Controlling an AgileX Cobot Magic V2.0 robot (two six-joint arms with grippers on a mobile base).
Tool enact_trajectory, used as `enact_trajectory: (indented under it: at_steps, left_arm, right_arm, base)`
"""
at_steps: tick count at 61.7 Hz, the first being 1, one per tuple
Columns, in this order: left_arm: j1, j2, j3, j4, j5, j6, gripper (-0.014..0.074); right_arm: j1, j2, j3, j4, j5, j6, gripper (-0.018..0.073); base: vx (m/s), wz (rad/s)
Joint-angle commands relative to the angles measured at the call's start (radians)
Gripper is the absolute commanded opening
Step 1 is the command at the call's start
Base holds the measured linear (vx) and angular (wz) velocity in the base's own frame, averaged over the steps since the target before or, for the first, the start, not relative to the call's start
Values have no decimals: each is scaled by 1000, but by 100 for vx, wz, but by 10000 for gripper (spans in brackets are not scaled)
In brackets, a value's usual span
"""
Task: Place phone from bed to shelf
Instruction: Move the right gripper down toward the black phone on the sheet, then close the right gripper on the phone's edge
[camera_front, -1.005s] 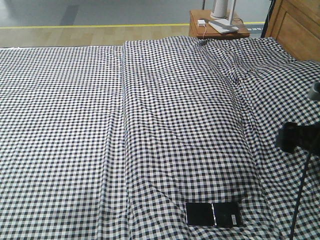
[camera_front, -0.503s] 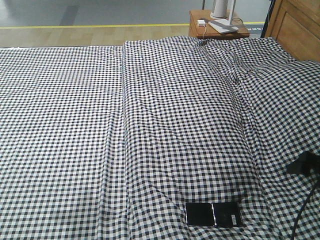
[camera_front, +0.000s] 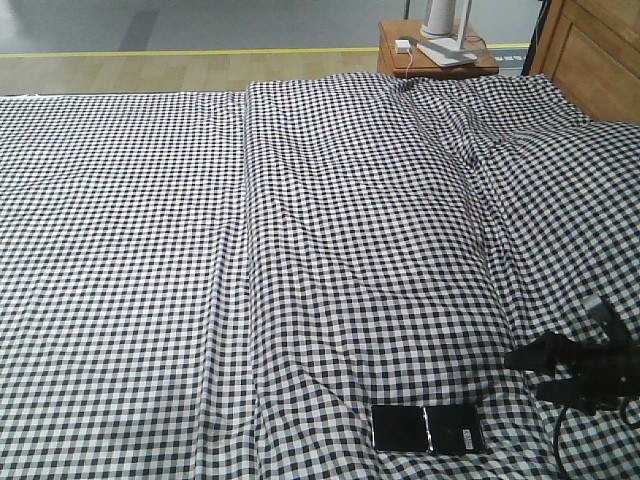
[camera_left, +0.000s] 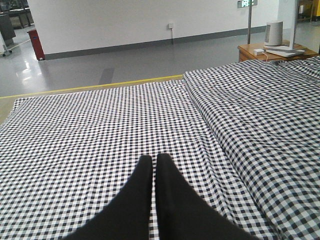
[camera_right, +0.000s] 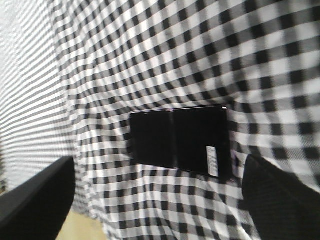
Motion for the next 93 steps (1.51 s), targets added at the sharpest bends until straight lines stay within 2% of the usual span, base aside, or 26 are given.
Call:
enact_trajectory:
  at_steps: [1, 9, 18, 26, 41, 67, 82, 93]
  left_arm:
    - [-4, -13, -21, -9, -72, -6, 1]
    - [-4, -13, -21, -9, -72, -6, 1]
    - [-4, -13, -21, -9, -72, -6, 1]
    - [-4, -13, -21, -9, -72, -6, 1]
    - [-4, -13, -21, -9, -72, -6, 1]
    - [-4, -13, -21, -9, -72, -6, 1]
    - [-4, -13, -21, -9, -72, -6, 1]
    - [-4, -13, -21, -9, -72, -6, 1]
  right_arm:
    - [-4, 20, -66, -8, 146, -12, 625]
    - [10, 99, -126, -60, 201, -10, 622]
    - [64, 161, -183, -125, 170, -4, 616]
    - [94, 204, -237, -133, 170, 13, 612]
    - [94, 267, -326, -159, 179, 44, 599]
    - [94, 356, -353, -135, 186, 32, 594]
    - [96, 409, -353, -37, 199, -21, 594]
    - [135, 440, -355, -9, 225, -45, 594]
  base:
    - [0, 0]
    - [0, 0]
    - [0, 0]
    - [0, 0]
    - [0, 0]
    - [0, 0]
    - [0, 0]
    - [0, 0]
